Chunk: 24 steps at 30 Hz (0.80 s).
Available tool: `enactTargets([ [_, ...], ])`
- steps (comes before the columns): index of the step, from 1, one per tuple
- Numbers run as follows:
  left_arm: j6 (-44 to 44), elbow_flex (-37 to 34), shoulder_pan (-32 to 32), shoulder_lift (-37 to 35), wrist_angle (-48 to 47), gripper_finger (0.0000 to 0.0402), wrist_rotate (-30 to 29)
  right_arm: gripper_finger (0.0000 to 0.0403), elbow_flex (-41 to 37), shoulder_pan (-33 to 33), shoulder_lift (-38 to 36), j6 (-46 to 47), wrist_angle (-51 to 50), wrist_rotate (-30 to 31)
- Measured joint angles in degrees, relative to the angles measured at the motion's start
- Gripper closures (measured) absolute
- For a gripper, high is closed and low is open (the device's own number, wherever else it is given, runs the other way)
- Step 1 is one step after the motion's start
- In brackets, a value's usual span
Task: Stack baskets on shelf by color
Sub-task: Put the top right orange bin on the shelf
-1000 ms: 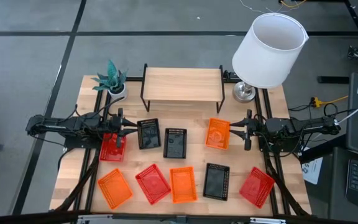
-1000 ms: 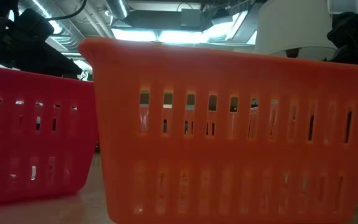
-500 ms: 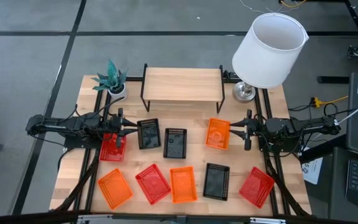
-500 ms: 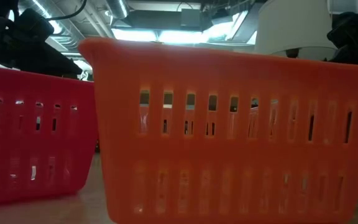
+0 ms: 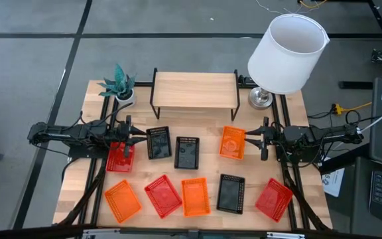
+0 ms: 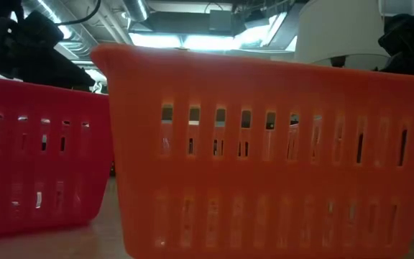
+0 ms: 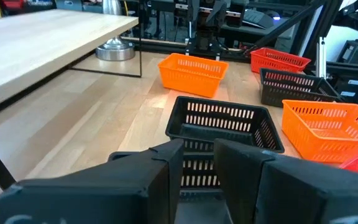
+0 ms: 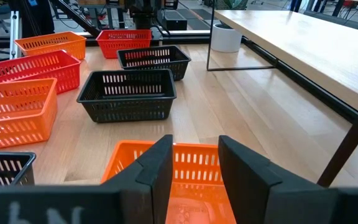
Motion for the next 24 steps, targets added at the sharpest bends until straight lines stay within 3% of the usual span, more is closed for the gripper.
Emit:
enactTargets([
  [24,-2.1,0.0,0.0,0.0,0.0,0.0319,0.0,0.0272,0.0,0.0,0.0,0.0,0.0,0.0],
])
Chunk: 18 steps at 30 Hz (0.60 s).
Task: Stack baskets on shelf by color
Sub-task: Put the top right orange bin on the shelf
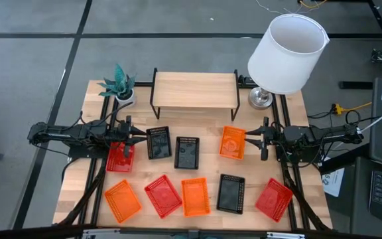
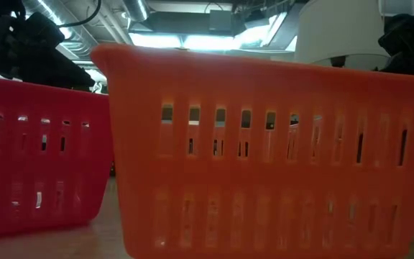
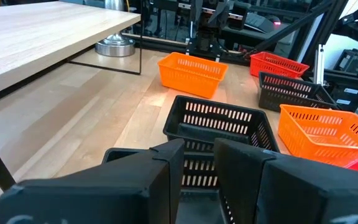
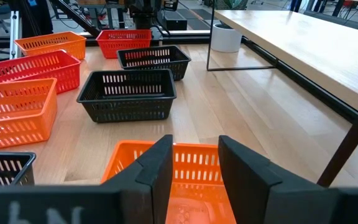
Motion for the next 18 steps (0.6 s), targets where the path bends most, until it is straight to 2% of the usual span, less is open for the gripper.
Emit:
enactTargets([
  [6,-2.3,0.0,0.0,0.0,0.0,0.0319,0.0,0.0272,0.0,0.0,0.0,0.0,0.0,0.0],
  [14,-13.3,0.0,0.0,0.0,0.0,0.0319,0.0,0.0272,0.0,0.0,0.0,0.0,0.0,0.0],
  [18,-12.8,0.0,0.0,0.0,0.0,0.0319,0.0,0.0272,0.0,0.0,0.0,0.0,0.0,0.0],
])
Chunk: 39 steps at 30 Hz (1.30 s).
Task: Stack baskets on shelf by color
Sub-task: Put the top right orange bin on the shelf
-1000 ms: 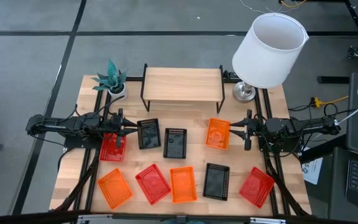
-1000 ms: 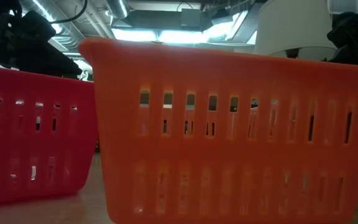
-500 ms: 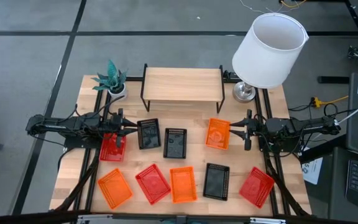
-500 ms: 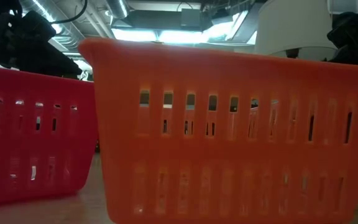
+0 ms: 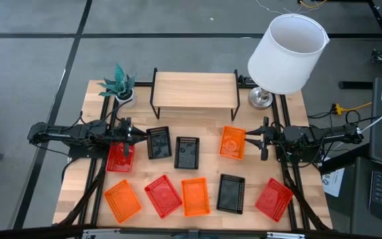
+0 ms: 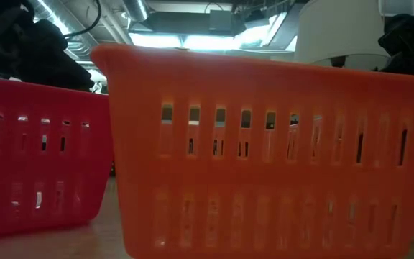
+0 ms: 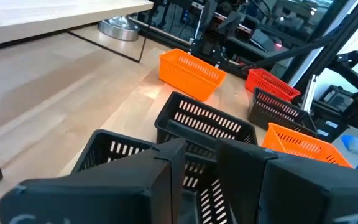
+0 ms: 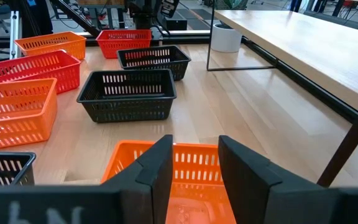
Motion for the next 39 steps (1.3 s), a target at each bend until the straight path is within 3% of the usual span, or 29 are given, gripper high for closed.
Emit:
enactTargets([
  [5,6.7,0.0,0.0,0.0,0.0,0.0319,0.0,0.0272,0.0,0.0,0.0,0.0,0.0,0.0],
  [11,6.4,0.0,0.0,0.0,0.6,0.0319,-0.3,0.0272,0.0,0.0,0.0,-6.2,0.0,0.0],
  [20,8.3,-0.1,0.0,0.0,6.4,0.0319,-8.5,0.0272,0.0,-0.1,0.0,-7.3,3.0,1.1],
  [26,8.2,-0.1,0.0,0.0,6.1,0.0319,-8.4,0.0272,0.0,-0.1,0.0,1.4,8.4,-4.9],
  [29,8.2,-0.1,0.0,0.0,6.1,0.0319,-8.3,0.0272,-0.1,-0.1,0.0,5.9,16.6,-5.2],
  [31,8.4,-0.1,0.0,0.0,6.3,0.0319,-8.3,0.0272,-0.1,-0.1,0.0,9.1,25.3,-10.4],
  [36,8.5,-0.1,0.0,0.0,6.9,0.0319,-8.2,0.0272,2.9,0.0,1.2,8.2,44.8,-35.4],
  [39,8.5,-0.1,0.0,0.0,7.8,0.0319,-8.2,0.0272,10.1,0.5,4.7,6.8,40.4,-37.7],
])
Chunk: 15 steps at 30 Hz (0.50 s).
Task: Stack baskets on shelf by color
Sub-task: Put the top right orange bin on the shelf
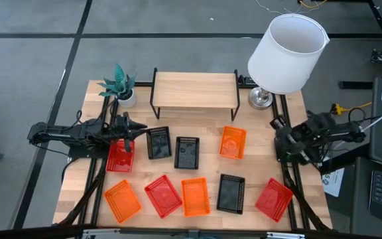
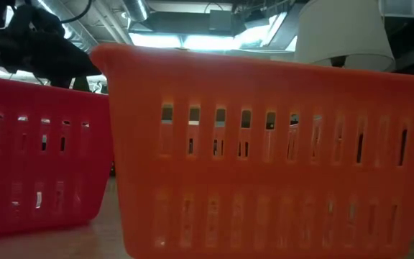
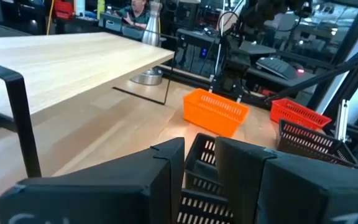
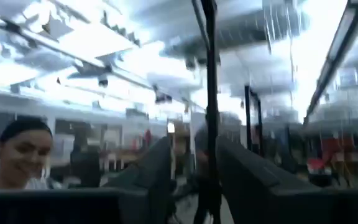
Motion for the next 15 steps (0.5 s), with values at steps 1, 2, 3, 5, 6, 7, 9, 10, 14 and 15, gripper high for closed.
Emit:
enactTargets([
  [1,0.0,0.0,0.0,0.0,0.4,0.0319,0.0,0.0272,2.8,0.2,1.8,-1.0,-4.7,0.6],
  [2,0.0,0.0,0.0,0.0,0.6,0.0319,0.0,0.0272,6.3,0.5,4.3,-1.9,-10.5,2.0],
  [3,-0.1,0.0,0.0,0.0,0.8,0.0319,0.0,0.0272,9.7,0.8,6.9,-2.1,-16.6,3.8],
  [5,-0.2,0.0,0.0,0.0,1.0,0.0319,0.0,0.0272,15.9,1.8,13.2,-0.6,-26.7,7.8],
  [6,-0.4,0.0,0.0,0.0,1.0,0.0319,0.0,0.0272,18.4,2.4,16.5,0.5,-31.0,9.3],
  [7,-0.4,0.0,0.0,0.0,1.0,0.0319,0.0,0.0272,20.9,3.2,20.5,1.7,-35.1,11.0],
  [9,-0.4,0.0,0.0,0.0,1.0,0.0319,0.0,0.0272,25.4,4.7,27.7,4.6,-42.5,14.2],
  [10,-0.4,0.0,0.0,0.0,1.0,0.0319,0.0,0.0272,27.7,5.5,31.4,6.3,-46.4,15.5],
  [14,-0.4,0.0,0.0,0.0,1.0,0.0319,0.0,0.0272,35.2,8.4,45.0,12.5,-60.2,19.7],
  [15,-0.4,0.0,0.0,0.0,1.0,0.0319,0.0,0.0272,36.7,9.0,48.0,13.6,-63.5,20.9],
])
